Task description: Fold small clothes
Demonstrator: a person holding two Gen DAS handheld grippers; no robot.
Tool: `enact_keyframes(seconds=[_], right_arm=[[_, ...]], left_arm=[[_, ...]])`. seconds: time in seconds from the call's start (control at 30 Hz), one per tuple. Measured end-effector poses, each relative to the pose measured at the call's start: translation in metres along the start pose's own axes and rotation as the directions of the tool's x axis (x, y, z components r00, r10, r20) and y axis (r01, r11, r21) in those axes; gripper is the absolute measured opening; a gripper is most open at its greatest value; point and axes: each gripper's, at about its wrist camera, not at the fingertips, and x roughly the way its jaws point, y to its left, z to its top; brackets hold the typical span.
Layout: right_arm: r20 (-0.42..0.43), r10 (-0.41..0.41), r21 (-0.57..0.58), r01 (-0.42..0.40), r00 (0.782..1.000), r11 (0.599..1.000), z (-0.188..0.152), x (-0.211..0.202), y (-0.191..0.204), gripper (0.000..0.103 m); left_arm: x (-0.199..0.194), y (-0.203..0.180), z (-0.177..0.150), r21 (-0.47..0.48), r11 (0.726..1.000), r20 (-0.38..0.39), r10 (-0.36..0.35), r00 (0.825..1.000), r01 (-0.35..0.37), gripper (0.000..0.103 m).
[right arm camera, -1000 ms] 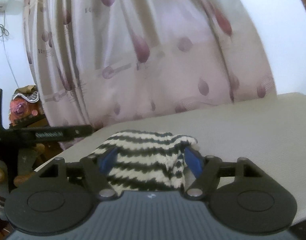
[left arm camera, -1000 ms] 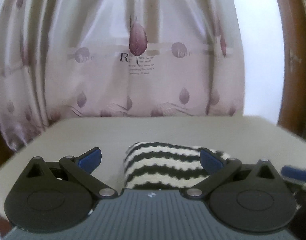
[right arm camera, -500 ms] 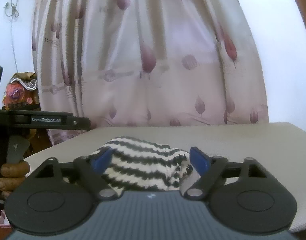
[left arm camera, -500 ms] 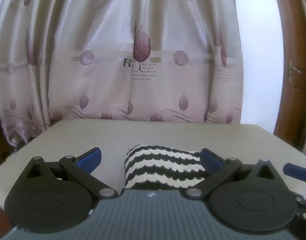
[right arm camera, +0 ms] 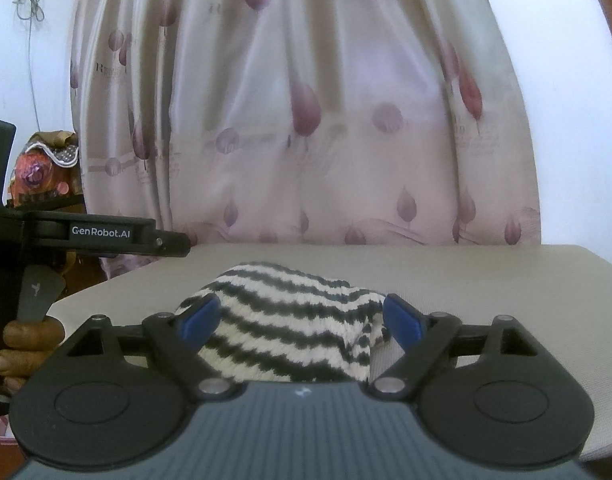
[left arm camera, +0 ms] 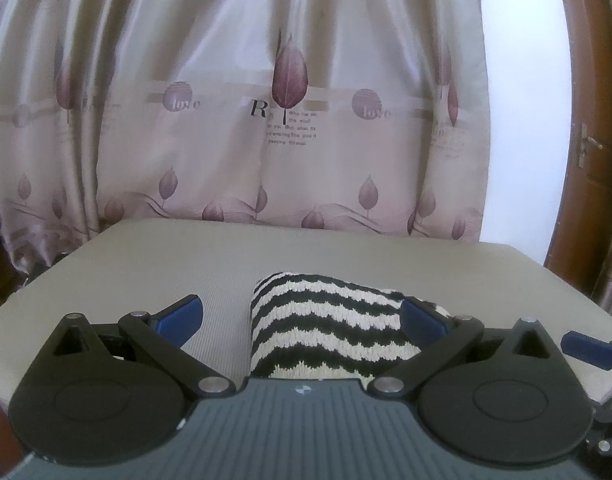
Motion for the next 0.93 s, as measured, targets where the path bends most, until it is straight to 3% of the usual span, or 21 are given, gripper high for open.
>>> enact_keyframes(seconds=[0.33,0.53,0.73,0.93], right_arm=[[-0.015,-0.002,0.004,0.002,1.0,1.0,-0.0022,0.003,0.0008,0.089],[-0.011,-0.036,-0.009,0.036,0.999,0.999,-0.0025,0.0033,0.0036,0.089],[0.005,-0.122,-0.045,0.122,0.992,0.991,-0.0003,0.0043,0.0047,0.089],[-0.01,-0.139,-0.045,0.138,0.99,0.989,-0.0002,0.0066,0.0008,0.089]], left_arm=[[0.0071,-0.0001,-0.004,-0.018,1.0,-0.038,-0.017,0.999,0.016,0.103],[0.0023,-0.0039,-0.0073,0.017,0.999,0.046,0.051,0.998,-0.051,0.103],[0.0016,0.0012,-0.0064,0.006,0.999,0.071,0.048,0.996,-0.048,0.103],[0.0006,-0.001,-0.0079,0.028,0.998,0.086,0.046,0.995,-0.049,0.103]])
